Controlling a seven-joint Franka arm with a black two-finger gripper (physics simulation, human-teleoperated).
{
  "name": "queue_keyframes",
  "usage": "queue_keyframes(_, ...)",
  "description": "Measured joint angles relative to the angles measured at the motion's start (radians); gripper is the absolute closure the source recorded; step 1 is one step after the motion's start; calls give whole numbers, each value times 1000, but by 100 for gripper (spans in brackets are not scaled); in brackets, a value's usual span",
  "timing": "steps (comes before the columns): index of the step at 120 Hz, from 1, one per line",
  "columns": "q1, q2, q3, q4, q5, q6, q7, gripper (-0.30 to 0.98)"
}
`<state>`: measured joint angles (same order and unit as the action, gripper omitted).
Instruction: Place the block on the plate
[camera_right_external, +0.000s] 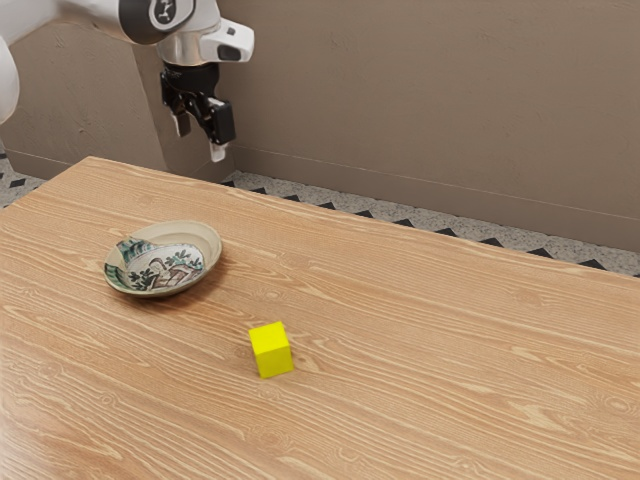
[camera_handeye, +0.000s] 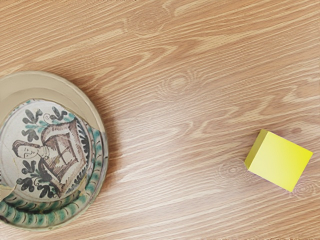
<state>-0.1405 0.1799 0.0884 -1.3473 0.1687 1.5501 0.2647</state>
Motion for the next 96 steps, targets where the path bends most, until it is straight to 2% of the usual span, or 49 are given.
queue_keyframes(20, -10, 65, -11, -11, 4, 4, 47, 0)
queue_keyframes(44, -14, 172, -98, -28, 2, 23, 89, 0)
queue_keyframes(77, 21, 131, -209, -279, -3, 127, 125, 0)
queue_keyframes(96, 39, 99, -228, -415, -58, 178, 139, 0)
